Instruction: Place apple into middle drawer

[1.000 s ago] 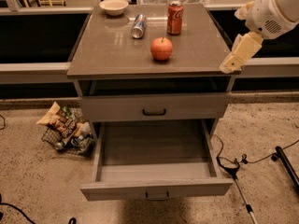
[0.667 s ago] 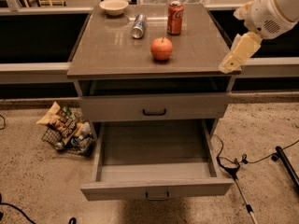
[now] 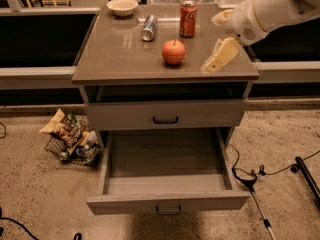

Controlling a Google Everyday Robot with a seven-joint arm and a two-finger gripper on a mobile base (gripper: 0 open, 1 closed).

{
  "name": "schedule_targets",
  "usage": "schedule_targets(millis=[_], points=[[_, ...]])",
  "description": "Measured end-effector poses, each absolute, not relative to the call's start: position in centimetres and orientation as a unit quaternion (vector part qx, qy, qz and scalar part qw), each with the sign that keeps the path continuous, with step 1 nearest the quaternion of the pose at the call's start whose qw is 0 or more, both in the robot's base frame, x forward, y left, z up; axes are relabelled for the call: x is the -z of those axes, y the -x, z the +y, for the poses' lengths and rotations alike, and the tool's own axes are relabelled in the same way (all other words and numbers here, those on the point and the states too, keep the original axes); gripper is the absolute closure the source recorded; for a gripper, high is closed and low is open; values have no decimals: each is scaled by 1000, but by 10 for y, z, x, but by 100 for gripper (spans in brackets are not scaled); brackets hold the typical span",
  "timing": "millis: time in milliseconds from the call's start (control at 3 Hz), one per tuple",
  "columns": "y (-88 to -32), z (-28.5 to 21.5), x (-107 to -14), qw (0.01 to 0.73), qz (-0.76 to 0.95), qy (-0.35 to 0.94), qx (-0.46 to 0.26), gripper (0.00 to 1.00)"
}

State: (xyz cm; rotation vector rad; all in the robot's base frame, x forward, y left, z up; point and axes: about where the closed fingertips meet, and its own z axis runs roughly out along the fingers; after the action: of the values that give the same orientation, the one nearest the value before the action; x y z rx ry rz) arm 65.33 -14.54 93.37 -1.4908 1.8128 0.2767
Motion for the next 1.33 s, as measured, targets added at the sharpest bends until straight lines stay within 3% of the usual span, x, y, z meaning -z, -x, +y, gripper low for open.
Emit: schedule_targets(millis=[667, 1333], points=[[-698, -99, -911, 422, 684, 569, -175, 0], [-734, -85, -897, 457, 689, 530, -188, 0]])
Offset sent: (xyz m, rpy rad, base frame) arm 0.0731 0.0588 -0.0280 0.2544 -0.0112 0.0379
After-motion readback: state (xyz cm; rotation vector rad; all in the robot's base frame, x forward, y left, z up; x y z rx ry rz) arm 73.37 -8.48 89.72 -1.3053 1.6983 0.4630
